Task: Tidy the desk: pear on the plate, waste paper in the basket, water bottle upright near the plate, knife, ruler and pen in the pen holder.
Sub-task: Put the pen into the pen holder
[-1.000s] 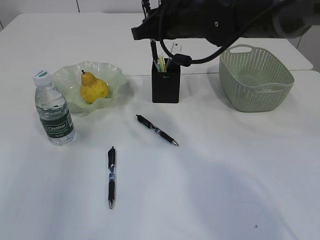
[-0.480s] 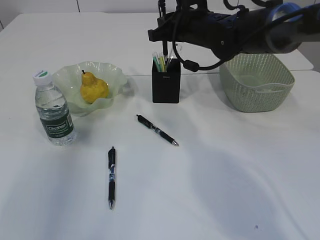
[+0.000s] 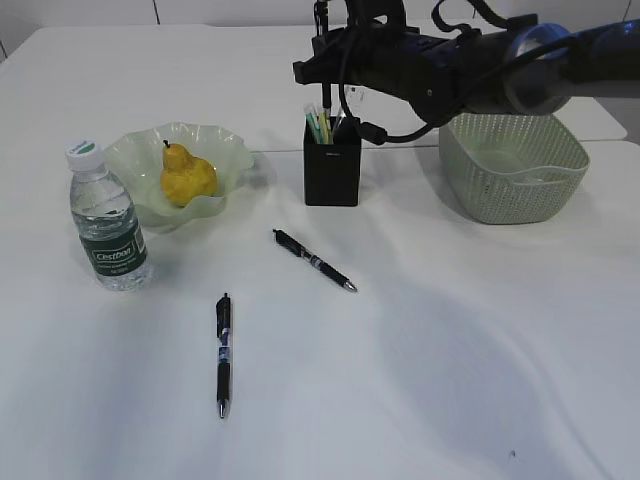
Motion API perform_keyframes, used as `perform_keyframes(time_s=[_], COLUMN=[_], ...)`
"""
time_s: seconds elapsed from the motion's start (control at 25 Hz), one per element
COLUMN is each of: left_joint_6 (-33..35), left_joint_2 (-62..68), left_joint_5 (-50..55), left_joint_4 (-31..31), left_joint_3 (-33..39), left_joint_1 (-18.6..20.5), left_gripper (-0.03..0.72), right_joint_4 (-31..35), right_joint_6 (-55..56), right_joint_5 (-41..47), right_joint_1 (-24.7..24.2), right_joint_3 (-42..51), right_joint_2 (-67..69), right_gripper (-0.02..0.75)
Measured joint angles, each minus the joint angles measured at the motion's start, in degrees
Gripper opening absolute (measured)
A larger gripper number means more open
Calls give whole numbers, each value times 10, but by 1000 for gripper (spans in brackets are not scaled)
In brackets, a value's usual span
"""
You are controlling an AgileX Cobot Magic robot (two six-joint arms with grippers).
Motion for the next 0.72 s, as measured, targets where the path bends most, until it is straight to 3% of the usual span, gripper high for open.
perform_keyframes(time_s=[0.72], left_joint_6=[0], left_joint_2=[0], left_joint_5=[0], left_joint_4=[0], left_joint_3=[0], left_joint_1=[0], left_gripper=[520], right_joint_4=[0], right_joint_6=[17], right_joint_5=[1], right_joint_1=[-19], right_joint_3=[-5], right_joint_2=[44], right_gripper=[128])
